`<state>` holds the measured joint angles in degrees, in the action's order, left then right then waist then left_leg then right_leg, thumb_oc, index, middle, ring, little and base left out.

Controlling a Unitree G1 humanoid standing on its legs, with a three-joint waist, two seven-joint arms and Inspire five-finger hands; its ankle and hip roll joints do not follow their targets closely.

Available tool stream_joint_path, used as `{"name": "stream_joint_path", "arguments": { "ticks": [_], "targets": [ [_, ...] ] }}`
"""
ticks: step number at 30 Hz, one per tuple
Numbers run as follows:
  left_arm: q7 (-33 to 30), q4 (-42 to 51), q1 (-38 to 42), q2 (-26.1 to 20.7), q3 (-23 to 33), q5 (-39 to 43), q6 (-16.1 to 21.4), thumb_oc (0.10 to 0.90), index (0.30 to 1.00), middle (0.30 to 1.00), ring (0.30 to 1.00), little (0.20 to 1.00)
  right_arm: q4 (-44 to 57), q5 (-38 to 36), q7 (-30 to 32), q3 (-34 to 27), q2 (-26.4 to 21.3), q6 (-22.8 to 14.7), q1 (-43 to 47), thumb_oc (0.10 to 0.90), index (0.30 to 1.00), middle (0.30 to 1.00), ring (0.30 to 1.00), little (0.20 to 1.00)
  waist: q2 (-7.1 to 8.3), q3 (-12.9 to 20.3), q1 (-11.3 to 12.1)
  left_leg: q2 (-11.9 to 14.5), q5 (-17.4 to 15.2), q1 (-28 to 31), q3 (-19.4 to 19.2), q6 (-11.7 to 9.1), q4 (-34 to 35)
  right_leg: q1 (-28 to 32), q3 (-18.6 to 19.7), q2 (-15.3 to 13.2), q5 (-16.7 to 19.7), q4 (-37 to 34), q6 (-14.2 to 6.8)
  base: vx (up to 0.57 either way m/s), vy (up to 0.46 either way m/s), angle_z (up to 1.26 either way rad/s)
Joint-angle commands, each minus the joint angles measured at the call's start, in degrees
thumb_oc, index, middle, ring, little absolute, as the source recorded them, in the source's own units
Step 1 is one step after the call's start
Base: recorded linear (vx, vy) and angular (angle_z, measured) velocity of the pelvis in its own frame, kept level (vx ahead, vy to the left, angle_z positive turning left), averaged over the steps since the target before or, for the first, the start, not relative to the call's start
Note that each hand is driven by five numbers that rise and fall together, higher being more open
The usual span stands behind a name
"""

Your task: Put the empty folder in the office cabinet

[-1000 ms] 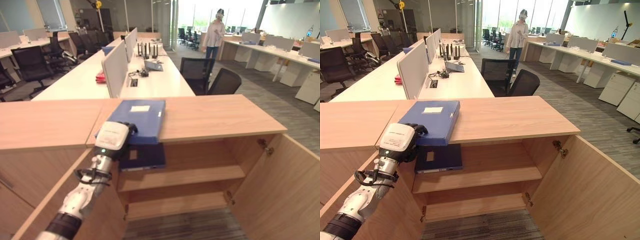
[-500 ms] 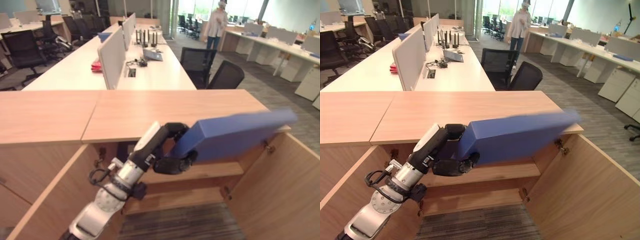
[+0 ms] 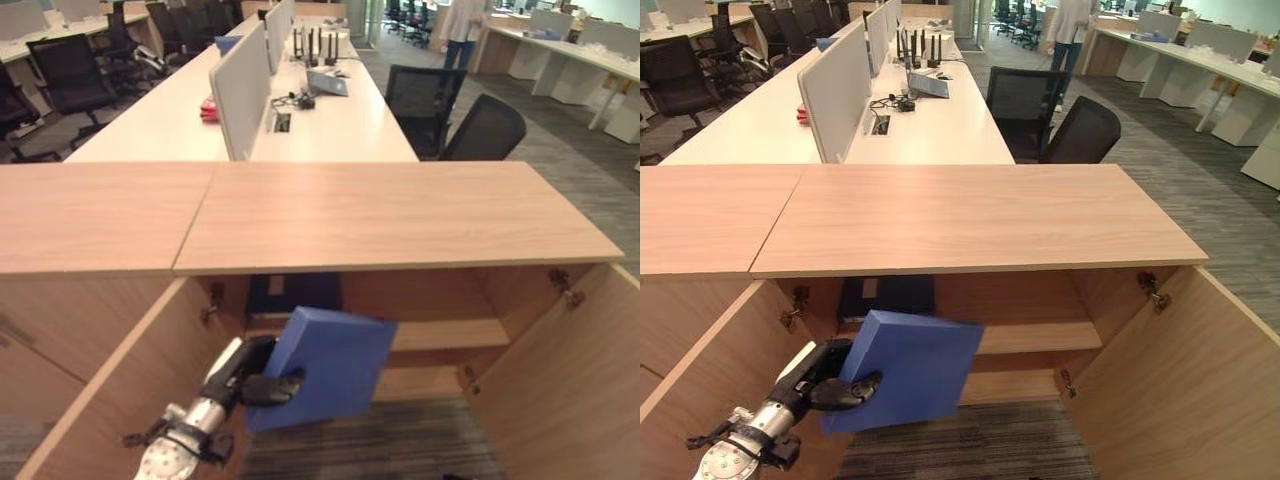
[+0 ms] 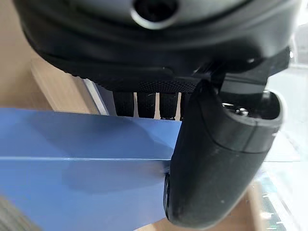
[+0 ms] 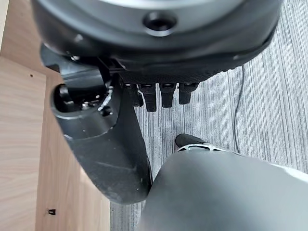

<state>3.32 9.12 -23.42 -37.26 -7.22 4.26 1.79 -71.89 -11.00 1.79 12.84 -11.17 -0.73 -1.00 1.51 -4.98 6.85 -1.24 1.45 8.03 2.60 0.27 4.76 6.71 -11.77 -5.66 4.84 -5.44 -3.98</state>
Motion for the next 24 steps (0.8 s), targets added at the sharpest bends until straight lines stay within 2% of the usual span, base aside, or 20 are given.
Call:
{"name": "stream_joint_path", "arguments": {
  "ticks": [1,2,5,6,7,8,9,10,11,12,16,24],
  "targets": [
    [2.45,6.28,3.74,-1.42,1.51,-3.86,5.89,0.400,0.300,0.300,0.300,0.300,-3.81,4.18,2.00,3.44,1.06,1.89,8.43,0.800,0.900,0.900,0.900,0.900,1.64,0.77,0.36,-1.57,-4.53,-0.28,5.10,0.92,0.24,1.58,-1.60,-2.31,-1.00,0.93,-3.39,0.00,0.000,0.00],
    [2.48,6.30,3.70,-1.46,1.58,-3.87,5.91,0.400,0.300,0.300,0.300,0.300,-3.96,4.24,1.99,3.41,1.14,1.84,8.55,0.800,0.900,0.900,0.900,0.900,1.69,0.74,0.35,-1.57,-4.55,-0.26,5.10,0.92,0.24,1.60,-1.60,-2.30,-1.01,0.93,-3.40,0.03,0.025,0.03],
    [2.69,5.85,0.18,-2.64,2.19,-3.05,6.14,0.400,0.300,0.300,0.300,0.300,0.53,11.31,4.50,7.97,1.16,1.79,10.91,0.800,0.900,0.900,0.900,0.900,1.11,0.36,1.51,-1.61,-4.34,-0.20,5.28,1.01,0.24,1.63,-1.78,-2.46,-1.06,0.95,-3.49,0.02,0.026,0.10],
    [2.67,6.13,-0.49,-2.50,2.38,-2.08,6.28,0.400,0.300,0.300,0.300,0.300,7.82,17.11,6.10,10.87,-0.65,1.45,11.28,0.800,0.900,0.900,0.900,0.900,1.01,0.17,1.45,-1.53,-4.27,-0.19,5.09,0.96,0.24,1.52,-1.71,-2.49,-1.11,0.91,-3.52,0.01,0.013,0.05],
    [2.70,6.16,-0.60,-2.40,2.44,-2.04,6.28,0.400,0.300,0.300,0.300,0.300,8.29,17.30,6.07,10.93,-0.80,1.72,11.01,0.800,0.900,0.900,0.900,0.900,0.92,0.20,1.38,-1.51,-4.28,-0.17,5.07,0.95,0.24,1.53,-1.69,-2.48,-1.13,0.94,-3.52,0.01,0.014,0.04],
    [2.37,6.89,-1.21,-1.59,3.08,-0.49,6.85,0.400,0.300,0.300,0.300,0.300,18.99,22.83,7.14,12.61,-4.18,1.11,10.27,0.800,0.900,0.900,0.900,0.900,0.88,-0.12,0.99,-1.46,-4.24,-0.24,4.85,0.92,0.24,1.31,-1.55,-2.48,-1.30,0.91,-3.51,0.00,0.000,0.00],
    [2.40,6.92,-1.31,-1.46,3.06,-0.45,6.86,0.400,0.300,0.300,0.300,0.300,19.66,22.95,6.99,12.61,-4.49,1.45,9.87,0.800,0.900,0.900,0.900,0.900,0.73,-0.06,0.94,-1.45,-4.24,-0.22,4.86,0.92,0.24,1.33,-1.56,-2.48,-1.32,0.94,-3.50,0.00,0.000,0.00],
    [2.11,7.27,-1.25,-1.16,3.24,0.05,7.15,0.400,0.300,0.300,0.300,0.300,25.05,24.35,6.98,12.85,-5.96,0.91,9.28,0.800,0.900,0.900,0.900,0.900,0.77,-0.17,0.66,-1.43,-4.23,-0.20,4.79,0.90,0.24,1.25,-1.55,-2.47,-1.36,0.89,-3.48,0.00,0.000,0.00],
    [1.59,7.74,-0.89,-0.31,3.04,0.65,7.69,0.400,0.300,0.300,0.300,0.300,34.13,24.92,6.74,12.29,-8.47,0.31,7.35,0.800,0.900,0.900,0.900,0.900,0.68,-0.30,0.16,-1.32,-4.17,-0.22,4.73,0.89,0.24,1.16,-1.65,-2.50,-1.47,0.88,-3.50,0.00,0.000,0.00],
    [1.58,7.70,-0.86,-0.25,2.92,0.65,7.72,0.400,0.300,0.300,0.300,0.300,34.64,24.93,6.58,12.19,-8.73,0.52,7.04,0.800,0.900,0.900,0.900,0.900,0.58,-0.27,0.17,-1.32,-4.17,-0.22,4.76,0.89,0.24,1.16,-1.68,-2.51,-1.48,0.89,-3.50,0.00,0.000,0.00],
    [0.98,8.13,1.21,0.40,1.50,1.93,8.64,0.400,0.300,0.300,0.300,0.300,48.65,21.87,3.99,11.93,-11.73,-2.09,4.21,0.800,0.900,0.900,0.900,0.900,0.57,-0.67,-0.29,-1.09,-3.99,-0.49,4.45,0.69,0.24,1.00,-1.91,-2.53,-1.64,0.77,-3.57,0.00,-0.003,-0.01],
    [1.25,8.98,2.51,-0.23,0.78,2.37,9.24,0.400,0.300,0.300,0.300,0.300,56.35,20.30,-0.72,14.64,-13.52,-4.24,3.86,0.800,0.900,0.900,0.900,0.900,0.57,-0.57,-0.30,-0.71,-4.11,-0.38,4.06,0.31,0.24,1.36,-2.19,-2.62,-1.99,0.53,-3.56,0.01,-0.008,-0.02]
  ]
}}
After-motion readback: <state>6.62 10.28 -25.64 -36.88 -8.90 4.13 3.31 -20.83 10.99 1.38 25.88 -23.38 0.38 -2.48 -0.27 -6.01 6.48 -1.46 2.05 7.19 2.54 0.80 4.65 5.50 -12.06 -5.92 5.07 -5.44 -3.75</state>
